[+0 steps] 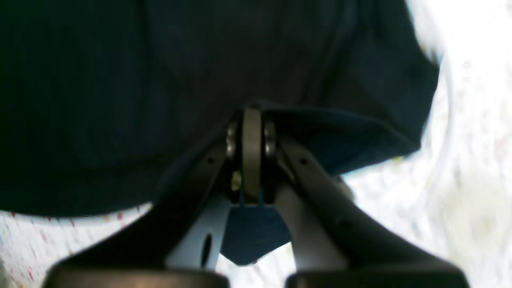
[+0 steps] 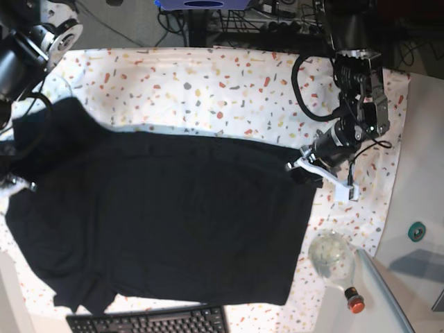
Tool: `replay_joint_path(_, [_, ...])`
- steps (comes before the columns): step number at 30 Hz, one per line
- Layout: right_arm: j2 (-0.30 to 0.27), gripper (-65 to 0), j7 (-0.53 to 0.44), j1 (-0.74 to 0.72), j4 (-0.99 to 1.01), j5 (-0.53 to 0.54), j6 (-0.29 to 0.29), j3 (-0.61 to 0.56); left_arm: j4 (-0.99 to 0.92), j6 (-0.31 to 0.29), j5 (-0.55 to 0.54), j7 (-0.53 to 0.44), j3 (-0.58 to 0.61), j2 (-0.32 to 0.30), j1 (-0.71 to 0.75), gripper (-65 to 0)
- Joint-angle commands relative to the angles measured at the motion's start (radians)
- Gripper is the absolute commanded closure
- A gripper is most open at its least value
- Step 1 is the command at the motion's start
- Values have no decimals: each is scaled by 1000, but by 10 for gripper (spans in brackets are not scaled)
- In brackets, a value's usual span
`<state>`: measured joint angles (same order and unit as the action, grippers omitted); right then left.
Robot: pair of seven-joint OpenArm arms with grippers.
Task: Layout the t-shirt on the table in an organized manner, then fold the t-shirt properly
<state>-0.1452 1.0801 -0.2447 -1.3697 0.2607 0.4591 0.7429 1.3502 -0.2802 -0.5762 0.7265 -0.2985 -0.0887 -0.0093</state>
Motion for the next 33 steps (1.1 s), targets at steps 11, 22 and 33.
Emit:
replay_joint_path(11, [-121,0,-222,-172,319,5,-98,-73,-194,-6,-12,-23,-3,-6,-214,0])
replay_joint_path(22, [-147,0,-387,-206,497,5,-136,-76,-338,-6,-11,-32,-3,-4,-323,0])
replay_joint_path(33, [-149,0,-418,-206,504,5,-136,-76,-341,-6,-11,-155,97,-4,-314,0])
